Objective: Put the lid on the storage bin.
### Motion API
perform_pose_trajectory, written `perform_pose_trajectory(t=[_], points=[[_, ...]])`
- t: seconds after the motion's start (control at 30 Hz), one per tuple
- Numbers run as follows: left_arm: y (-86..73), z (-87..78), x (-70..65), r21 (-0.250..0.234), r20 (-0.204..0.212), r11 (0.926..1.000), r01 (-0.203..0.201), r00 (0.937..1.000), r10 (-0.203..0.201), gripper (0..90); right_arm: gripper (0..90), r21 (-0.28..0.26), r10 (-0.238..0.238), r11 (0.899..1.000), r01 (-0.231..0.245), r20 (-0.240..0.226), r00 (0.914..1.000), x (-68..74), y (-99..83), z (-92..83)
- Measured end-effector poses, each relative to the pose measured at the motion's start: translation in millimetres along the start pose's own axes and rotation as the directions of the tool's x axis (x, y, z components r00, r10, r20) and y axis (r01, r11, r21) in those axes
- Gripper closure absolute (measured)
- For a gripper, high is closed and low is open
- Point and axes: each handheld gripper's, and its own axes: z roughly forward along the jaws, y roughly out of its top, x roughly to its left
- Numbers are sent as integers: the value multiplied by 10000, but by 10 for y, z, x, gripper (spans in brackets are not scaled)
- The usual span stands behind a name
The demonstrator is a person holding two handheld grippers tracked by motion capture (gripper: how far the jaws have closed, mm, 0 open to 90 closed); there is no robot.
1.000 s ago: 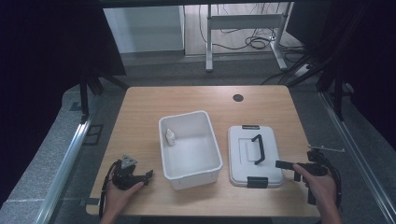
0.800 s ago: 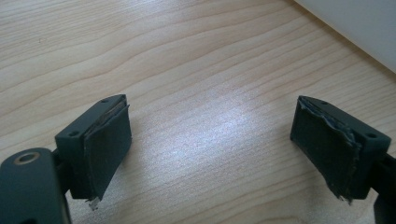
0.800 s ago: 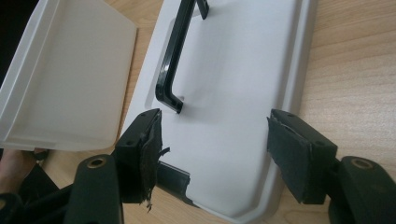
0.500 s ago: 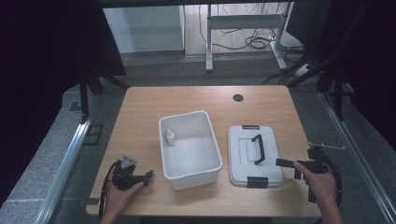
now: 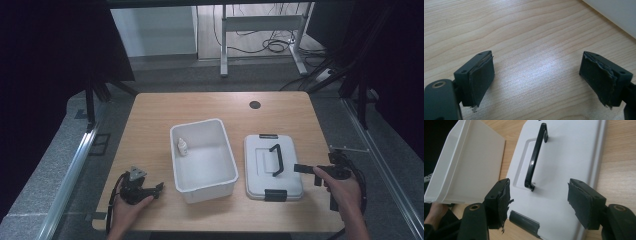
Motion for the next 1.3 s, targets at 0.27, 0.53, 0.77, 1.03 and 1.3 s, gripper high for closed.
perform_pose_trajectory(t=[0.27,0.53,0.77,1.03,1.3], points=[[-2,-1,-1,-6,-15,10000,3,10000,-3,126,349,220,-61,9997,60,43,10000,74,43,45],[-3,-1,-2,-10,-20,10000,5,10000,-5,126,350,308,-17,9995,8,272,9996,187,163,37],[-4,-2,-2,-6,-24,10000,3,10000,-3,126,350,518,-103,9986,82,406,9991,260,260,55],[-4,-3,-2,-7,-21,10000,7,10000,-7,126,350,992,-123,9951,55,678,9976,354,382,137],[-4,-1,-4,-30,-17,10000,33,10000,-33,126,350,1172,-20,9931,-98,1003,9950,405,521,233]])
